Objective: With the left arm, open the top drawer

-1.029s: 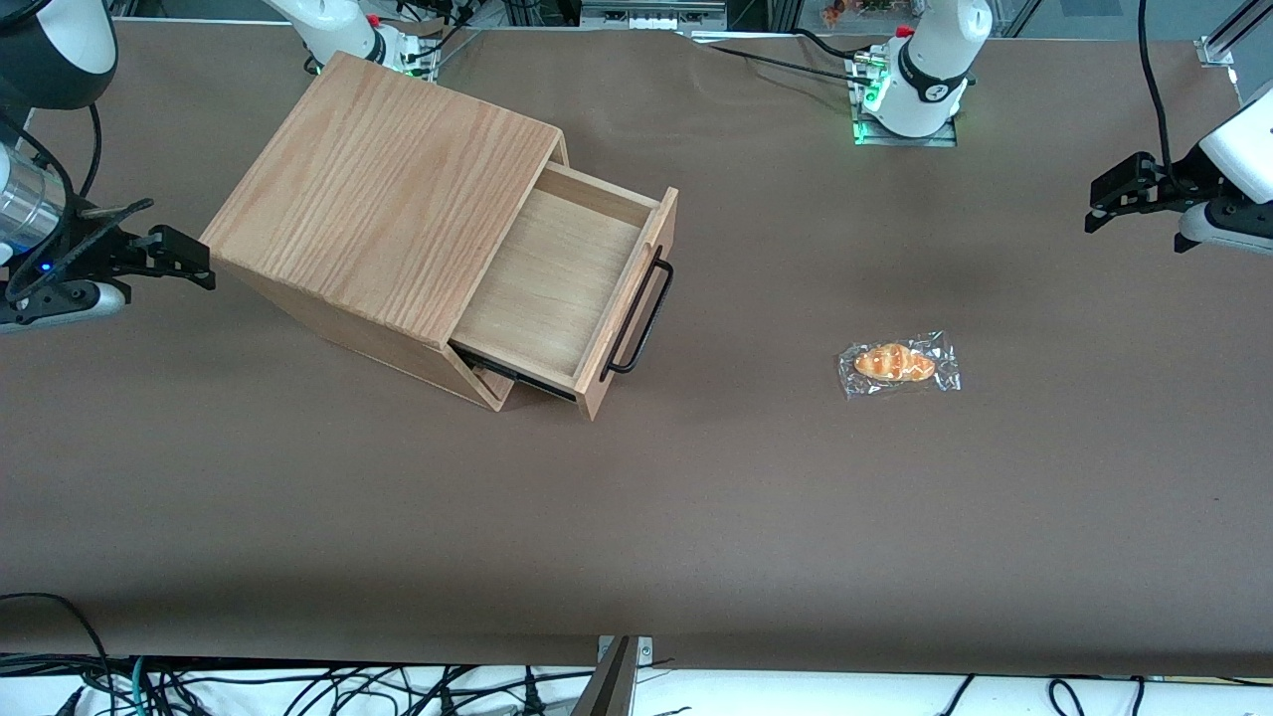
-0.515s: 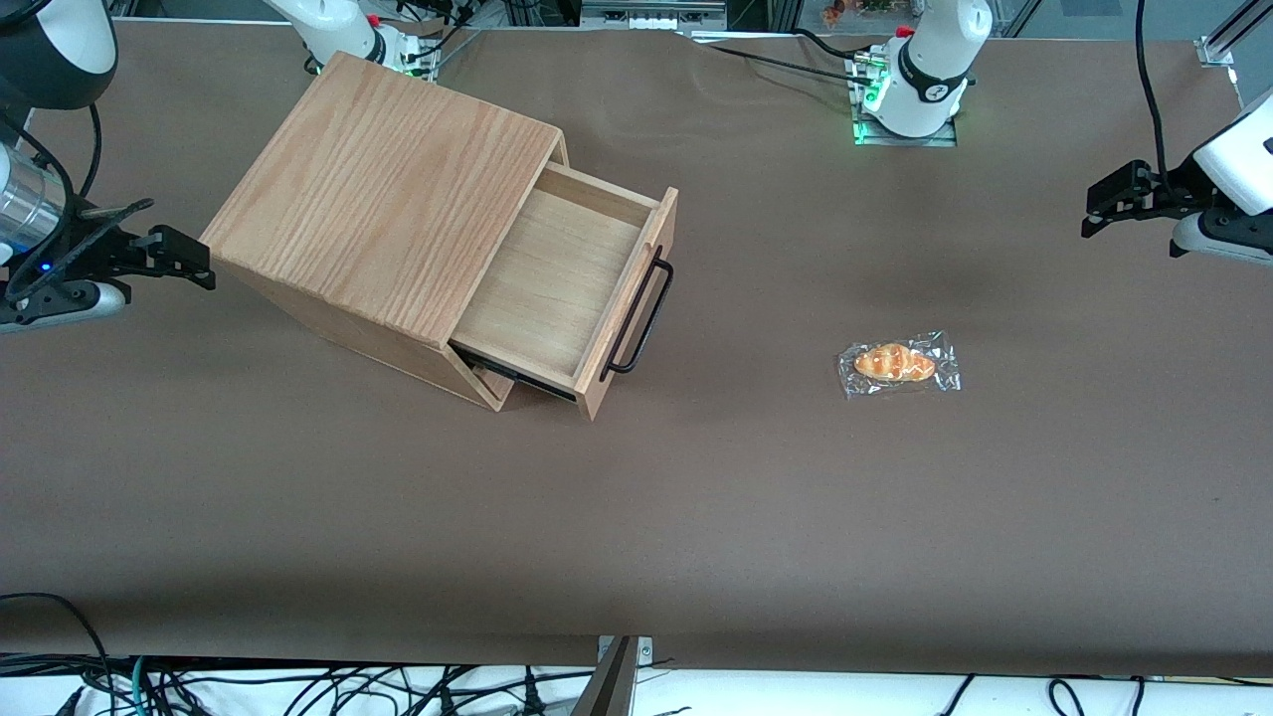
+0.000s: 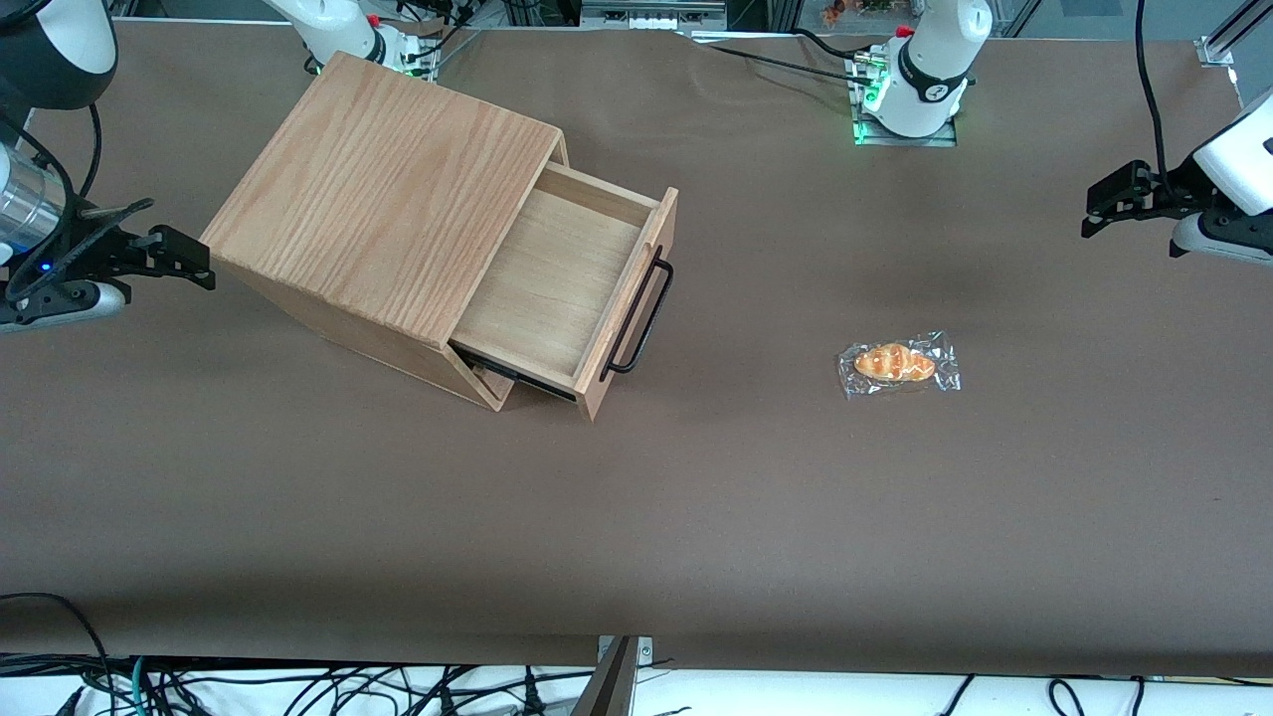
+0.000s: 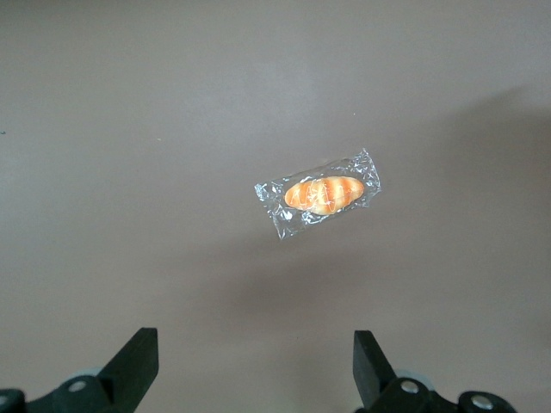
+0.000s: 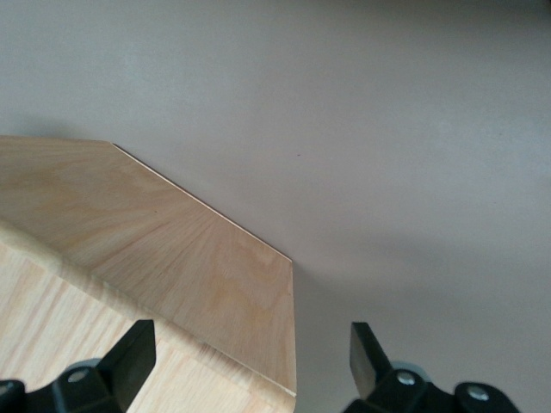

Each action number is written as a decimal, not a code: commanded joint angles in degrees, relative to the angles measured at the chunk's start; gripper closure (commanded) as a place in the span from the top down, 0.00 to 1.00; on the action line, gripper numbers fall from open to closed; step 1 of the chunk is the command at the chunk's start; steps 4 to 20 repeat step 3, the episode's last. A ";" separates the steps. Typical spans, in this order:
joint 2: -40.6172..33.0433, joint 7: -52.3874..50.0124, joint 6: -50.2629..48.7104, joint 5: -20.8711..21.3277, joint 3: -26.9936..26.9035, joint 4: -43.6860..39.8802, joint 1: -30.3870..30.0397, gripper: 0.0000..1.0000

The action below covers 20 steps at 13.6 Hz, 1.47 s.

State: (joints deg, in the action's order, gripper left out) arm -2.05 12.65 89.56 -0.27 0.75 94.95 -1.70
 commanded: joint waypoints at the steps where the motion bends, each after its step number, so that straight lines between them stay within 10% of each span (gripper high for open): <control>1: -0.41 0.88 -0.35 1.77 0.13 0.33 -0.15 1.00; 20: -0.50 0.88 -0.35 1.77 0.13 0.33 -0.15 1.00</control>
